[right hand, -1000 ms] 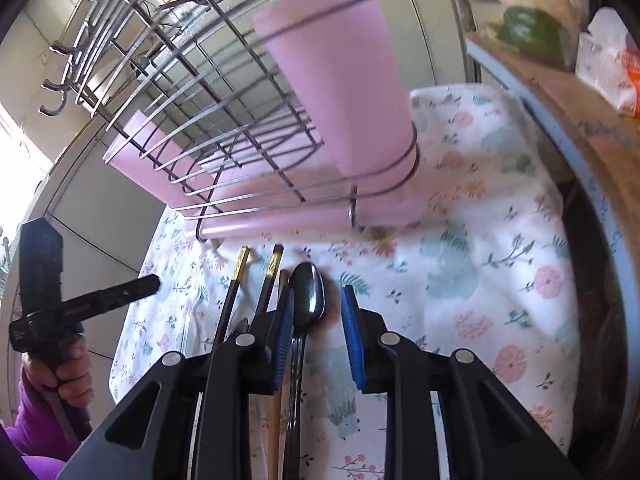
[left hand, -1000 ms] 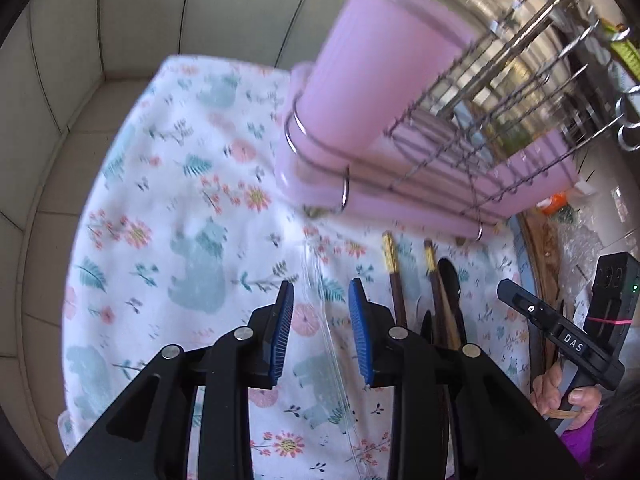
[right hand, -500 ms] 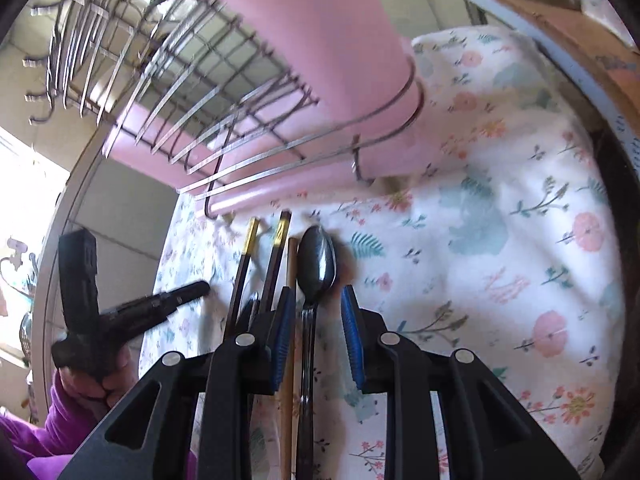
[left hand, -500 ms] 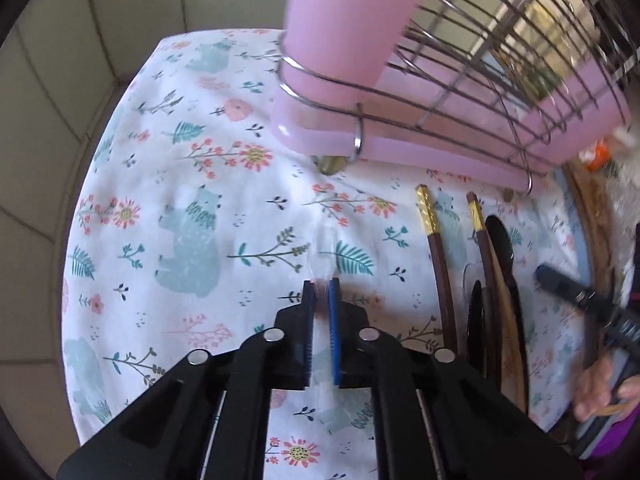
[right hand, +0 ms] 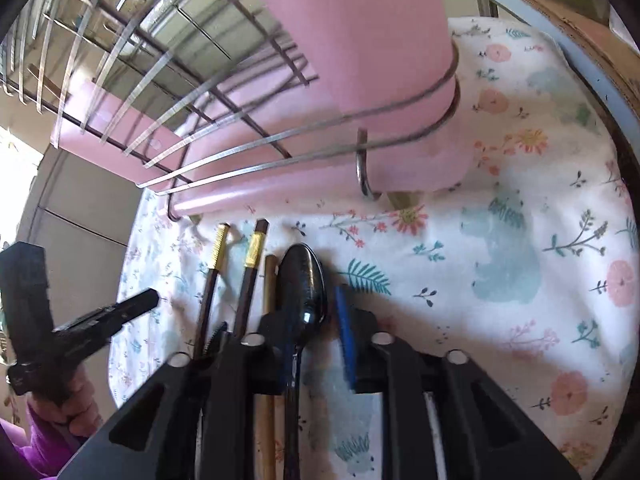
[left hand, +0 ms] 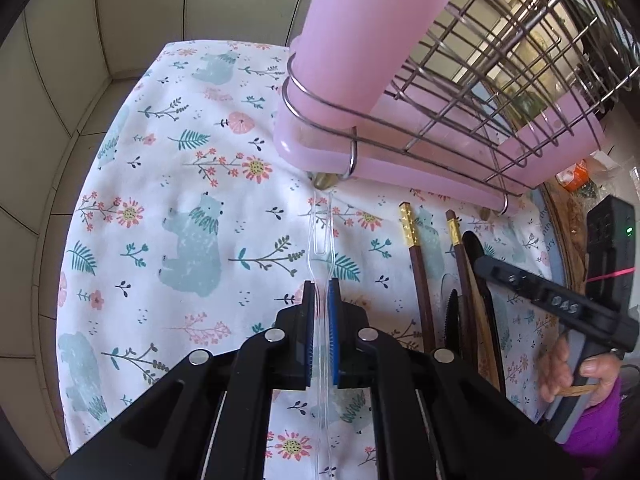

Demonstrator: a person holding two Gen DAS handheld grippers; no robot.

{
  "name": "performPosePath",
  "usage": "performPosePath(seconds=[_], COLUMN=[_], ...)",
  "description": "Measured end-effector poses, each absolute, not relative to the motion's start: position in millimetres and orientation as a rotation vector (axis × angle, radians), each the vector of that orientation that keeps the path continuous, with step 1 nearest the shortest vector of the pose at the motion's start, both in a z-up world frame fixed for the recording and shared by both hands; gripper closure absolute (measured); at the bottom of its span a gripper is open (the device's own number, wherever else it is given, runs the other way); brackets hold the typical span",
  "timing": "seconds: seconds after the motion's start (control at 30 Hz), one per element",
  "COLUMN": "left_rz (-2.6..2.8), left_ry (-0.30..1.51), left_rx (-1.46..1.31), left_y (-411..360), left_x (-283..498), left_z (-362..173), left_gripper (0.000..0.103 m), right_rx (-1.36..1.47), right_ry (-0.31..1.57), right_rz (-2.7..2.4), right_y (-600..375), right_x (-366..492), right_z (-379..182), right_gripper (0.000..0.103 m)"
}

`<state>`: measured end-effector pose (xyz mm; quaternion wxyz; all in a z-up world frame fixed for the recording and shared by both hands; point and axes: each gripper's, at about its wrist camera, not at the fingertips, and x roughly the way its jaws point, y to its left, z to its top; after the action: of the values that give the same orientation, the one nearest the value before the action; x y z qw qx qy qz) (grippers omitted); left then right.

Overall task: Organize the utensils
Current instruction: 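Grasp the clear plastic fork with the left tool while the right tool grasps the black spoon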

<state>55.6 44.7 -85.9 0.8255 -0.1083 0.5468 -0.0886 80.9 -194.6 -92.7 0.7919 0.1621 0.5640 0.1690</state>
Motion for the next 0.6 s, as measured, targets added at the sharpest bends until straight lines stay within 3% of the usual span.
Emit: performPosePath(seconds=[0.13,0.6], left_rz=[-0.198,-0.242], left_ry=[1.128,0.921], left_rx=[-0.250,-0.297], left_y=[47.4,61.6], left_x=[55.9,43.3], left_z=[-80.1,-27.3], left_gripper=[0.097,0.097], right_rx=[0.395,0.449], right_ry=[1.180,0.901], right_rz=[0.375,0.349], right_y=[-201.8,-249.5], right_x=[75.1,36.8], right_z=[-88.8,-20.3], right_gripper=[0.101,0.101])
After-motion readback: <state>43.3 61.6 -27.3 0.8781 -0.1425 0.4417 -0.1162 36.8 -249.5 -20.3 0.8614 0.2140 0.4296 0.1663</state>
